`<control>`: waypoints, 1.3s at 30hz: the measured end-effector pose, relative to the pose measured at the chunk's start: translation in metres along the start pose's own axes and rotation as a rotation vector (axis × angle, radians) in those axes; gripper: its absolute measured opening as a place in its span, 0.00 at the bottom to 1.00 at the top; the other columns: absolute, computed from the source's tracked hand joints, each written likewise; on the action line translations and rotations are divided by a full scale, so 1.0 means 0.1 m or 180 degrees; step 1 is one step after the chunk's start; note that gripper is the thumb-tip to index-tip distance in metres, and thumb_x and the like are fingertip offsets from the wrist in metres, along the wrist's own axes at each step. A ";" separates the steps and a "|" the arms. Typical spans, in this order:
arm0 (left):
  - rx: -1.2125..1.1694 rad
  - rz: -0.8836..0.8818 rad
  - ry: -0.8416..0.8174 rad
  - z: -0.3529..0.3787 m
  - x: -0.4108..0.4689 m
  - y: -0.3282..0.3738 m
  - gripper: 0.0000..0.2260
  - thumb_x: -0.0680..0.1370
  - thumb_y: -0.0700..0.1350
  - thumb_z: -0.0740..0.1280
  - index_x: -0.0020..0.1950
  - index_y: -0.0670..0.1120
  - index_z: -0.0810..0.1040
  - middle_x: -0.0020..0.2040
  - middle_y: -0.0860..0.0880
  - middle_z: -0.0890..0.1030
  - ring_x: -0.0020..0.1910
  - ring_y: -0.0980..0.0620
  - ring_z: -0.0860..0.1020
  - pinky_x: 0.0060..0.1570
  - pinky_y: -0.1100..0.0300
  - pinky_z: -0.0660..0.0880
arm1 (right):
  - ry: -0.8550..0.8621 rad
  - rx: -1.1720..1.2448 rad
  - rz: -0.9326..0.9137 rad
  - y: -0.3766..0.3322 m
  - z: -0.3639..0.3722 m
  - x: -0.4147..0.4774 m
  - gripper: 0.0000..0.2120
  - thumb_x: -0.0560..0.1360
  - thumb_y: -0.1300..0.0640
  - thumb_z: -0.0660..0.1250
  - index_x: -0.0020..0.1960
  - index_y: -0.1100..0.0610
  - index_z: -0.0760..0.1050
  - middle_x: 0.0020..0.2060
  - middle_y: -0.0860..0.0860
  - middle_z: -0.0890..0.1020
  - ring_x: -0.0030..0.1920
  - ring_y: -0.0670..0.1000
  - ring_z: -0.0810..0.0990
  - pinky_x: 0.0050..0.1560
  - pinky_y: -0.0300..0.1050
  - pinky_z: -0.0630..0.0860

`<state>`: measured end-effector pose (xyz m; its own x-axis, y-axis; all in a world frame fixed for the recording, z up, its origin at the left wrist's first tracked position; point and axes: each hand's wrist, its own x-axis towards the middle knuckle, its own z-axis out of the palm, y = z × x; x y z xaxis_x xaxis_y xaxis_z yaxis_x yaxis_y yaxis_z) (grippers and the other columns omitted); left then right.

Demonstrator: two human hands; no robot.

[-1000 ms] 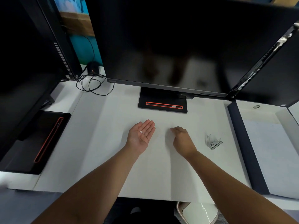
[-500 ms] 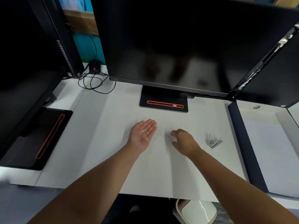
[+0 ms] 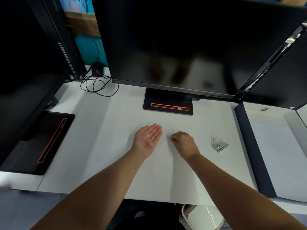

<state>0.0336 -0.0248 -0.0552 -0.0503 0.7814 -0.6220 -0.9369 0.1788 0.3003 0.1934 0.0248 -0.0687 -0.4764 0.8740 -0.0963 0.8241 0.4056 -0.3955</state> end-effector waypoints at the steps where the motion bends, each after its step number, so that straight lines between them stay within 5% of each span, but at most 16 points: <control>1: -0.0007 0.0003 0.0008 0.00 0.00 0.00 0.14 0.81 0.43 0.57 0.58 0.35 0.76 0.54 0.40 0.82 0.54 0.45 0.80 0.55 0.53 0.76 | 0.0060 -0.0055 0.0001 0.00 0.03 -0.01 0.09 0.76 0.64 0.59 0.43 0.63 0.78 0.40 0.57 0.80 0.41 0.56 0.76 0.41 0.46 0.72; 8: 0.0057 -0.0048 0.0047 -0.03 0.06 -0.02 0.16 0.82 0.44 0.56 0.61 0.35 0.75 0.58 0.40 0.80 0.57 0.44 0.79 0.60 0.52 0.74 | 0.0329 0.0280 0.0283 -0.08 0.09 0.01 0.08 0.76 0.68 0.58 0.45 0.65 0.76 0.42 0.60 0.78 0.41 0.55 0.72 0.40 0.42 0.66; 16: 0.0151 -0.0179 -0.0036 0.04 0.05 -0.05 0.20 0.83 0.47 0.52 0.63 0.35 0.74 0.59 0.39 0.79 0.56 0.46 0.78 0.52 0.57 0.74 | 0.0345 0.0830 -0.0415 -0.43 -0.01 -0.04 0.07 0.75 0.65 0.61 0.47 0.61 0.78 0.43 0.55 0.81 0.43 0.51 0.75 0.44 0.39 0.70; 23: 0.0075 -0.0254 -0.0064 0.04 0.05 -0.06 0.19 0.82 0.47 0.52 0.62 0.36 0.76 0.57 0.39 0.81 0.57 0.47 0.78 0.58 0.58 0.73 | 0.0432 0.0789 -0.0306 -0.49 -0.01 -0.01 0.11 0.72 0.67 0.63 0.48 0.59 0.82 0.43 0.53 0.81 0.45 0.49 0.73 0.41 0.29 0.65; 27: 0.0038 -0.0247 -0.0026 0.03 0.04 -0.07 0.19 0.83 0.46 0.52 0.61 0.36 0.76 0.55 0.39 0.81 0.52 0.46 0.79 0.54 0.59 0.74 | 0.0466 0.0831 -0.0221 -0.47 -0.02 0.02 0.06 0.72 0.66 0.65 0.45 0.59 0.80 0.39 0.51 0.75 0.45 0.51 0.72 0.40 0.32 0.65; 30: 0.0022 -0.0191 -0.0010 0.01 0.04 -0.05 0.18 0.83 0.46 0.52 0.59 0.35 0.76 0.55 0.39 0.81 0.54 0.45 0.79 0.52 0.56 0.76 | 0.0465 0.0888 -0.0375 -0.40 -0.04 0.03 0.12 0.74 0.68 0.62 0.50 0.58 0.82 0.44 0.55 0.80 0.48 0.53 0.76 0.49 0.38 0.70; 33: -0.0075 -0.0149 -0.0033 -0.03 0.06 0.01 0.18 0.83 0.45 0.53 0.58 0.34 0.76 0.56 0.38 0.80 0.57 0.43 0.79 0.60 0.52 0.74 | 0.0690 0.0778 -0.0078 -0.21 -0.05 0.02 0.16 0.74 0.72 0.59 0.56 0.62 0.80 0.51 0.58 0.82 0.52 0.56 0.80 0.54 0.37 0.70; 39: -0.0117 -0.0093 -0.0041 -0.07 0.08 0.07 0.18 0.83 0.46 0.53 0.61 0.34 0.75 0.57 0.39 0.80 0.57 0.43 0.79 0.61 0.51 0.73 | 0.0244 0.0310 0.0109 0.04 0.09 0.02 0.21 0.73 0.73 0.56 0.60 0.61 0.78 0.55 0.58 0.81 0.56 0.57 0.78 0.55 0.40 0.70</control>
<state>0.0238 -0.0213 -0.0632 -0.0187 0.7838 -0.6207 -0.9500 0.1796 0.2553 0.1928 0.0252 -0.0789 -0.4204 0.9063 -0.0426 0.8040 0.3503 -0.4805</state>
